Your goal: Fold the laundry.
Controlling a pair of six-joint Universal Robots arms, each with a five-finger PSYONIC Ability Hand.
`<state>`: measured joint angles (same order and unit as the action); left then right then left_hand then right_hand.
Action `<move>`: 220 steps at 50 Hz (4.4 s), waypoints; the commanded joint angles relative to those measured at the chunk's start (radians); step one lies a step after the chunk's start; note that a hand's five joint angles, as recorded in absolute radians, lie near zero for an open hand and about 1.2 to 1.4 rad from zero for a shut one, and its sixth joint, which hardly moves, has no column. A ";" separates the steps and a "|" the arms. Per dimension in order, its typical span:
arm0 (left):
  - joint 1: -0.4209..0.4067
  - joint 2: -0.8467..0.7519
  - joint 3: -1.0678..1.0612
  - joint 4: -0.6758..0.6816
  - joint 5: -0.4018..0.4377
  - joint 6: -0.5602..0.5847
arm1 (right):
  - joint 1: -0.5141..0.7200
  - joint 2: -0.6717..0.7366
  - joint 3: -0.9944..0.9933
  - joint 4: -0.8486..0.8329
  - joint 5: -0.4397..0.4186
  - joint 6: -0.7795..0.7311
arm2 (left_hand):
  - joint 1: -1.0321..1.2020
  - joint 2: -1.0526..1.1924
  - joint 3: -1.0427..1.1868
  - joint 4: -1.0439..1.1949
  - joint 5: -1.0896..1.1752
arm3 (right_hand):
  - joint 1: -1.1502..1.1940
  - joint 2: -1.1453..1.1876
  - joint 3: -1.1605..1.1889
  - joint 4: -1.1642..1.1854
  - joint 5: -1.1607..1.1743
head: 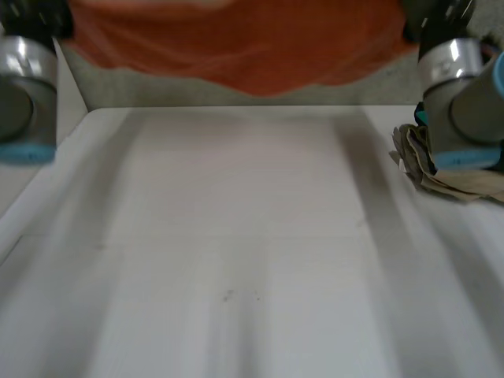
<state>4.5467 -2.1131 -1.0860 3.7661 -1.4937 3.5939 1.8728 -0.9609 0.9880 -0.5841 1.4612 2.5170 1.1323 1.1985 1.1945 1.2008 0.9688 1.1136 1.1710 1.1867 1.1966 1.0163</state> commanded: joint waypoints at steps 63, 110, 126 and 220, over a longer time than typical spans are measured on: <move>-0.120 -0.208 -0.115 -0.448 -0.191 0.371 | -0.012 0.375 -0.014 0.224 0.013 -0.349 | -0.785 -0.851 -0.847 -0.854 -0.796 | -0.939 -0.996 -1.012 -1.022 -1.016; -0.129 0.188 -0.595 -0.328 -0.096 0.154 | -0.313 0.056 0.426 0.529 -0.234 -0.073 | -0.958 -1.024 -1.020 -1.026 -0.969 | -0.374 -0.431 -0.447 -0.457 -0.451; -0.129 0.223 -0.595 -0.330 -0.096 0.155 | -0.467 -0.010 0.458 0.538 -0.148 -0.116 | -0.958 -1.024 -1.020 -1.026 -0.969 | 0.283 0.225 0.210 0.200 0.205; -0.311 0.335 -0.617 -0.335 -0.109 0.101 | 0.517 0.030 0.518 0.201 -0.169 -0.500 | -0.958 -1.024 -1.020 -1.026 -0.969 | 0.283 0.225 0.210 0.200 0.205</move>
<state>4.2060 -1.8121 -1.6683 3.4313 -1.6033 3.6962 2.1769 -1.0338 1.5270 -0.3835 1.4749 2.1318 0.1913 0.2024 0.2100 0.2017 0.0453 1.0641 1.1289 1.1850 1.1940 0.9794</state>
